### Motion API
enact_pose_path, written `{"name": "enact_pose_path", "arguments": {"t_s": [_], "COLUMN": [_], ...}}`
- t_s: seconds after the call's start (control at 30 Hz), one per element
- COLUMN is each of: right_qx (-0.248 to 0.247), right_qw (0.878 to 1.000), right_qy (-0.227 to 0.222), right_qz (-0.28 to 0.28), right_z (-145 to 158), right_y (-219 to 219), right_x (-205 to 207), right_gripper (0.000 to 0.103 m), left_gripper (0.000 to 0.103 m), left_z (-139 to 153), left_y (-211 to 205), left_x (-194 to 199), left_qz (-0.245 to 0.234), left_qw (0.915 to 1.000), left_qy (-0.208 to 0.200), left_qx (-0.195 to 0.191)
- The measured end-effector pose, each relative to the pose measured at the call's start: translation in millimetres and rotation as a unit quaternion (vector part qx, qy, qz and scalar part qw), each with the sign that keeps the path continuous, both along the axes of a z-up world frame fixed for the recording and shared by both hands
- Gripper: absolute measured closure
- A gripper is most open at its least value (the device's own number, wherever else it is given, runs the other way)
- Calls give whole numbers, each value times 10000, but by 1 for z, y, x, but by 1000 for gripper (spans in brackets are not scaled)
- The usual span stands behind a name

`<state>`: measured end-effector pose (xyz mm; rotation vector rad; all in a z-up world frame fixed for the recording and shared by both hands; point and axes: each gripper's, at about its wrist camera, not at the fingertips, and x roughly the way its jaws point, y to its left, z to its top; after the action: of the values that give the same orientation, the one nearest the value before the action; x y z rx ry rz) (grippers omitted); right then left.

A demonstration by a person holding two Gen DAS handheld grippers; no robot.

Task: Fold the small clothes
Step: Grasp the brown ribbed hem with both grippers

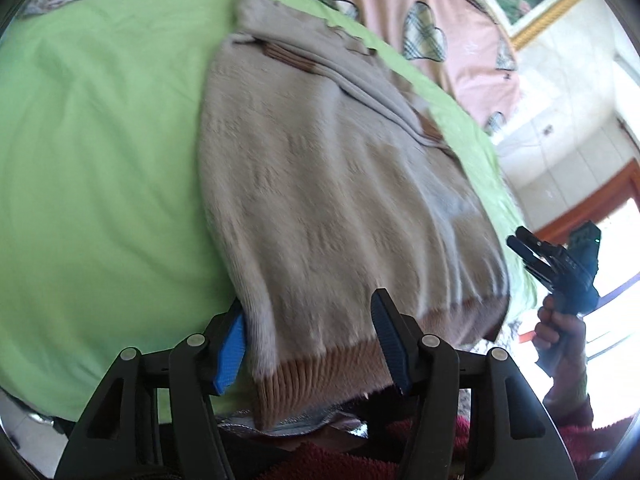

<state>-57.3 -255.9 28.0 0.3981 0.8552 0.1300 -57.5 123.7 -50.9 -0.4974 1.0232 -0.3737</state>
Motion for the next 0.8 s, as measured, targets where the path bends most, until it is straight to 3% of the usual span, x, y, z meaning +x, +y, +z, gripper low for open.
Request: {"name": "enact_pose_path", "arguments": {"t_s": [0.17, 0.37, 0.6, 0.7, 0.73, 0.8], "right_qx": [-170, -29, 208, 210, 163, 88], "right_qw": [9998, 9985, 9961, 9941, 9934, 9928], "right_qy": [126, 550, 668, 672, 673, 714], "right_qz": [-23, -78, 543, 824, 910, 956], "right_z": [-2, -19, -41, -44, -44, -46], "right_y": [-18, -43, -26, -15, -13, -13], "right_x": [-29, -61, -61, -60, -60, -62], "right_gripper": [55, 55, 54, 53, 53, 65], "left_gripper": [54, 54, 56, 65, 72, 84], "left_z": [-7, -7, -10, -12, -13, -15], "left_y": [1, -2, -7, -8, -9, -13], "left_x": [-11, -7, -9, -8, -9, -10], "left_qz": [-140, -281, -541, -686, -739, -868], "left_qw": [9998, 9995, 9985, 9976, 9972, 9961], "left_qy": [-13, -28, 6, 72, 84, 118], "left_qx": [-112, -113, -57, -80, -76, -43]}}
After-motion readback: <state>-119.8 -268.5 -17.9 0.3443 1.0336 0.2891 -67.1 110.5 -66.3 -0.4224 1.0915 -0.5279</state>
